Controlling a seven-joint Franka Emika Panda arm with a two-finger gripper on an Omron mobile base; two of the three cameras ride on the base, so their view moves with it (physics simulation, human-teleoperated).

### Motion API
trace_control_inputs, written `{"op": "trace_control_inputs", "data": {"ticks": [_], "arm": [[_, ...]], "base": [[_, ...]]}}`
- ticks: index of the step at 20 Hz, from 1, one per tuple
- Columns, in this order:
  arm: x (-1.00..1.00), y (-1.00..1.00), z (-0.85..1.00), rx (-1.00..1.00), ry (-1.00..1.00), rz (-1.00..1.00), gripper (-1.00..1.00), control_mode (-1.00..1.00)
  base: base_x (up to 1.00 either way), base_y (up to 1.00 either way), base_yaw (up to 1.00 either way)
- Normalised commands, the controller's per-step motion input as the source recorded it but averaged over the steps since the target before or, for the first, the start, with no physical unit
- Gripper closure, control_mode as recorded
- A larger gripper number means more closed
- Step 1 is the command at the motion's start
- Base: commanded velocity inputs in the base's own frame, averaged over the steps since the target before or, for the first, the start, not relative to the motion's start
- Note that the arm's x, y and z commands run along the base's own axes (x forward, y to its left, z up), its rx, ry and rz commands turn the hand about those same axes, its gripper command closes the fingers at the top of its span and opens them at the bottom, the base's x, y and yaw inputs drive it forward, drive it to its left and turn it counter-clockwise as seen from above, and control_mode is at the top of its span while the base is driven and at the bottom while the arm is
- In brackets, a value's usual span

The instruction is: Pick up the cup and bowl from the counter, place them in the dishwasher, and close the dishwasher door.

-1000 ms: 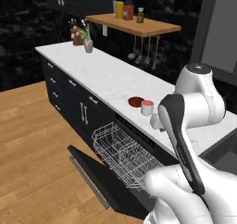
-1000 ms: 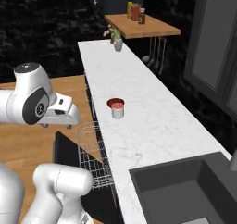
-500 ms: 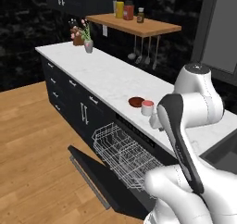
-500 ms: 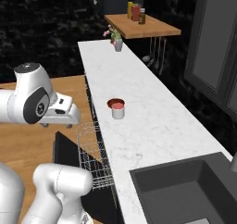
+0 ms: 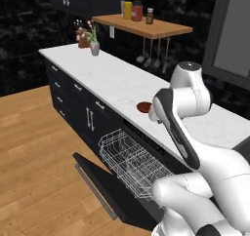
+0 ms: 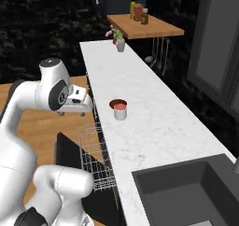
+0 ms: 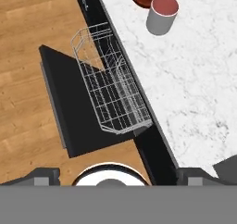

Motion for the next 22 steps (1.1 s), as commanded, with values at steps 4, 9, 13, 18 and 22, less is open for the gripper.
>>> {"op": "trace_control_inputs", "data": {"ticks": [4,9,13,18,22], "arm": [[1.00,0.00,-0.26,0.00,0.00,0.00,-1.00,-1.00],[1.00,0.01,-0.25,0.00,0.04,0.00,-1.00,-1.00],[1.00,0.02,-0.39,-0.02,0.01,0.00,-1.00,-1.00],[0.92,0.25,-0.29,-0.11,0.01,0.00,-1.00,-1.00],[0.56,0.02,-0.06,-0.02,0.02,0.00,-1.00,-1.00]], "base": [[0.00,0.00,0.00],[0.00,0.00,0.00],[0.00,0.00,0.00],[0.00,0.00,0.00],[0.00,0.00,0.00]]}}
